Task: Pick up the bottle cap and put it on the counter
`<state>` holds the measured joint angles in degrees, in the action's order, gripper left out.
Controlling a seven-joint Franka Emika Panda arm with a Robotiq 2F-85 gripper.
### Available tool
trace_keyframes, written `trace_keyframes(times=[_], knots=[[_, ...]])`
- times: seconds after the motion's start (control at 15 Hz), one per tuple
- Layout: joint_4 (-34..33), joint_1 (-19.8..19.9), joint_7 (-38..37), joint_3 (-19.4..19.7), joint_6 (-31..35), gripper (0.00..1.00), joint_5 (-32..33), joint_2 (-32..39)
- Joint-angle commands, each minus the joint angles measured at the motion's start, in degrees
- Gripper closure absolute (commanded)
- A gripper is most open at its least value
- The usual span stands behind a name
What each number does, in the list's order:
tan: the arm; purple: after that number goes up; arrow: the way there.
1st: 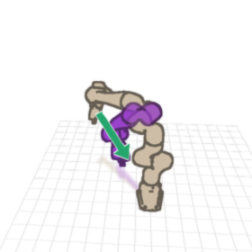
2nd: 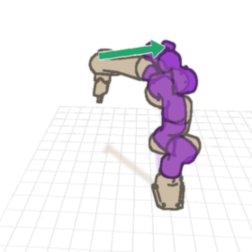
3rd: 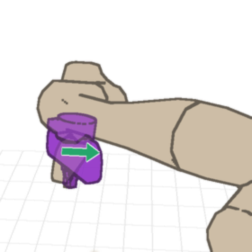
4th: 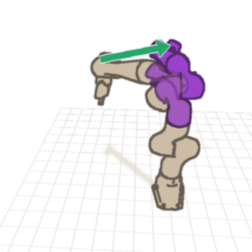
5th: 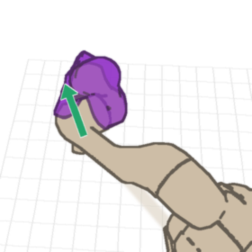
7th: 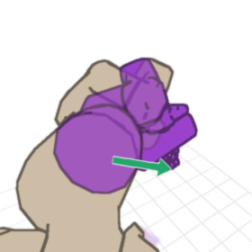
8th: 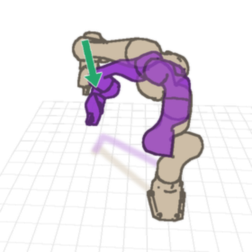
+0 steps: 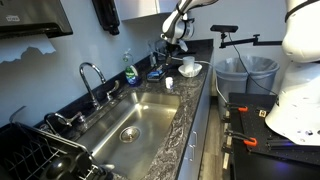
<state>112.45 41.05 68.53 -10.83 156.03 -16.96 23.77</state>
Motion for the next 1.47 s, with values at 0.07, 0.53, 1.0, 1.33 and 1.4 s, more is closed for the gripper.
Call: trace_keyframes(times=[0.07, 0.53, 1.0, 1.33, 1.4], knots=[[0.9, -2.3, 0.9, 2.3, 0.2, 0.62, -1.3, -0.6], [10.1, -5.1, -1.0, 5.3, 5.2, 0.62, -0.8, -3.8], [14.3, -11.3, -11.3, 12.1, 7.1, 0.62, 3.2, -2.7], [15.0, -13.4, -16.3, 12.7, 7.2, 0.62, 3.9, -2.2], [14.9, -13.2, -16.7, 12.2, 8.1, 0.62, 3.3, -1.9]])
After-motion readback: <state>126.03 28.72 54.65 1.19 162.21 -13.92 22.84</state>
